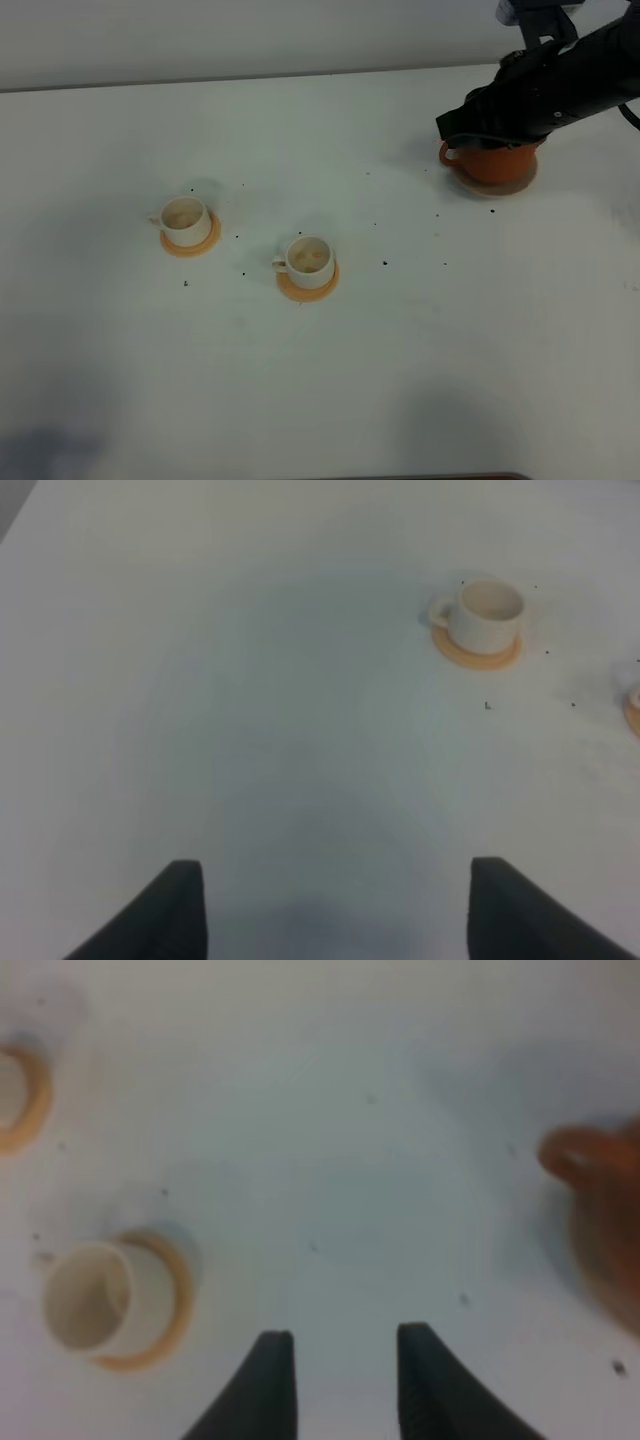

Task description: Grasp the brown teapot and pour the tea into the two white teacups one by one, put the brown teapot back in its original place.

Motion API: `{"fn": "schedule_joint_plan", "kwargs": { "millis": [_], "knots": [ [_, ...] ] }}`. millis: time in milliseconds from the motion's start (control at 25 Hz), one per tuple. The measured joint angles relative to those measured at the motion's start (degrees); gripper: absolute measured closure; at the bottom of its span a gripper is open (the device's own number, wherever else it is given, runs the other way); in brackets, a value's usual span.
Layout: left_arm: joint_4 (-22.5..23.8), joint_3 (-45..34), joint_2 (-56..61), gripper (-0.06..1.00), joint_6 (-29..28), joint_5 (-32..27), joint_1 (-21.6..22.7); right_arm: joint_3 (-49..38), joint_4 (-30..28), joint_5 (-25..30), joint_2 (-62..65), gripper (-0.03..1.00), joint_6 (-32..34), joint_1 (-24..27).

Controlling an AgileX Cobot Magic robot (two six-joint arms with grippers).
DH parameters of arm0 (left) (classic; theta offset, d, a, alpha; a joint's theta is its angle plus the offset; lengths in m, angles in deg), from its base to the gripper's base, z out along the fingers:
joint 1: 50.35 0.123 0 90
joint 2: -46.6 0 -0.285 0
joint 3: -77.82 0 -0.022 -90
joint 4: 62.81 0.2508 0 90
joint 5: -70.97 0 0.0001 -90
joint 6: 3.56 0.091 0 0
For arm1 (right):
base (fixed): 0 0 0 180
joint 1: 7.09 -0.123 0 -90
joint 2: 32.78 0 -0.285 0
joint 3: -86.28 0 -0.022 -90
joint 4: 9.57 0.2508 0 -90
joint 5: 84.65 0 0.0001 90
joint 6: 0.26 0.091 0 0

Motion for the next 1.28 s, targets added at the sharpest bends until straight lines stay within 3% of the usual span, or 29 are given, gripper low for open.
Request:
{"fn": "schedule_joint_plan", "kwargs": {
  "millis": [240, 400, 600, 920, 1280],
  "knots": [
    [0.0, 0.0, 0.0, 0.39, 0.0, 0.0, 0.0, 4.06, -0.37, -2.85, -4.08, 0.73, 0.06, -10.23],
    [0.0, 0.0, 0.0, 0.39, 0.0, 0.0, 0.0, 5.12, -3.73, -5.84, -6.94, 0.73, 0.74, -15.0],
    [0.0, 0.0, 0.0, 0.39, 0.0, 0.0, 0.0, 10.05, -12.65, -6.2, -9.82, 0.73, 7.44, -15.51],
    [0.0, 0.0, 0.0, 0.39, 0.0, 0.0, 0.0, 27.55, -28.87, 4.16, -18.91, 0.73, 22.75, -15.51],
    [0.0, 0.0, 0.0, 0.39, 0.0, 0.0, 0.0, 31.16, -33.51, 6.33, -20.85, 0.73, 24.18, -15.29]
  ]
}}
